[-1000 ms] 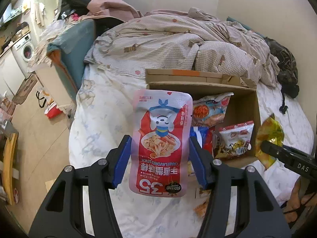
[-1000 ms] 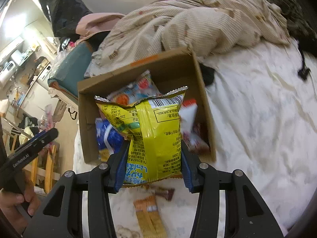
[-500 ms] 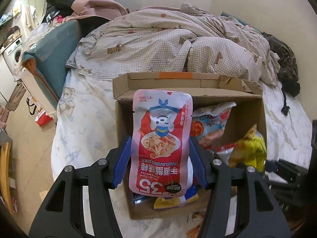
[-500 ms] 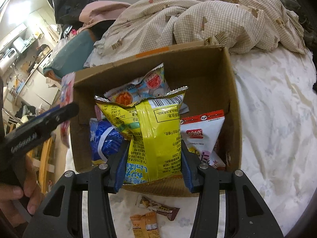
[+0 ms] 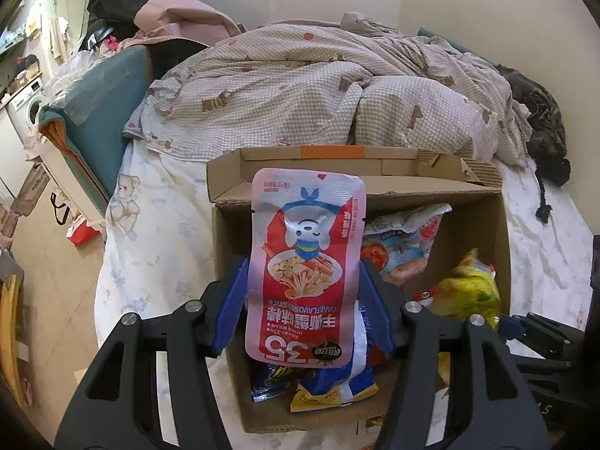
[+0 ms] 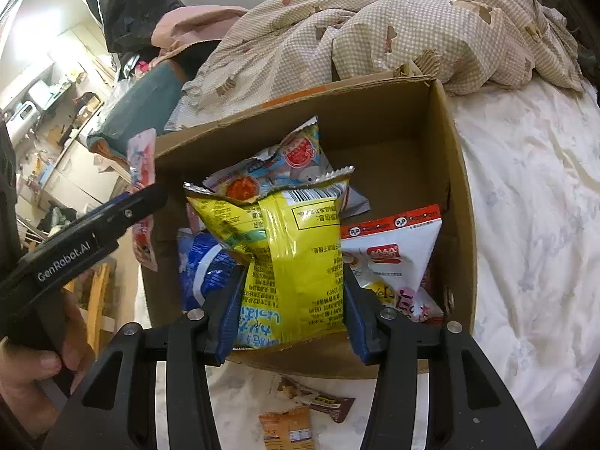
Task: Organize snacks
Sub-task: 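Carry the red pack into the box with the left gripper while the right gripper carries the yellow bag in, then open both grippers to release the snacks into the box, then withdraw both grippers from the box toward the remaining snacks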
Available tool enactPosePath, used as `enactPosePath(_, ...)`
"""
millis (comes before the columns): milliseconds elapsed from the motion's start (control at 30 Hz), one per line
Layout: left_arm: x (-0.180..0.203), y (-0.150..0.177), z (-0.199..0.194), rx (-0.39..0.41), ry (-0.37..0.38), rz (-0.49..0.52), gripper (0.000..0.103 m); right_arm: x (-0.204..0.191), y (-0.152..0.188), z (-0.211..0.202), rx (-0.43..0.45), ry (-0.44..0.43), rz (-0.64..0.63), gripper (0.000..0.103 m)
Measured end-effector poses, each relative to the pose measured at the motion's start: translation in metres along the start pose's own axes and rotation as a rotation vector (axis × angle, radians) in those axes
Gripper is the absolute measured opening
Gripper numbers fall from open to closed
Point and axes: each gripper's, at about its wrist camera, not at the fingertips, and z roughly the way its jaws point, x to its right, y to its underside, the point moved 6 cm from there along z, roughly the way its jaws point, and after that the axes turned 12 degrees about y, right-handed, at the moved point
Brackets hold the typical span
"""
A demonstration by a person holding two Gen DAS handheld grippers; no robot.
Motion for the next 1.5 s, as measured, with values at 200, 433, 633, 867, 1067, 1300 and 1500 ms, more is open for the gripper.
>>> enactPosePath(200,0.0,0.005,0.002,-0.03,-0.009,0.007,0.071,0.007,-0.006,-0.009,0.036,-0.009,0.057,0.086)
enactPosePath(433,-0.005,0.009,-0.004,-0.022,0.001,-0.045,0.081,0.017,-0.008,-0.01,0.03,-0.011,0.089,0.086)
enactPosePath(633,-0.004,0.013,-0.007,-0.024,-0.004,-0.038,0.081,0.014,-0.007,-0.012,0.037,-0.003,0.066,0.086)
enactPosePath(867,-0.005,0.022,-0.013,-0.025,-0.008,-0.045,0.081,0.015,-0.006,-0.017,0.047,0.004,0.061,0.086)
enactPosePath(1067,-0.002,0.03,-0.023,-0.031,-0.005,-0.046,0.081,0.023,-0.003,-0.031,0.062,0.011,0.082,0.086)
enactPosePath(1300,-0.007,0.042,-0.044,-0.018,0.004,-0.086,0.081,0.032,0.01,-0.057,0.075,0.02,0.1,0.086)
enactPosePath(1500,-0.017,0.06,-0.062,-0.017,-0.015,-0.109,0.081,0.047,0.03,-0.073,0.065,0.035,0.149,0.086)
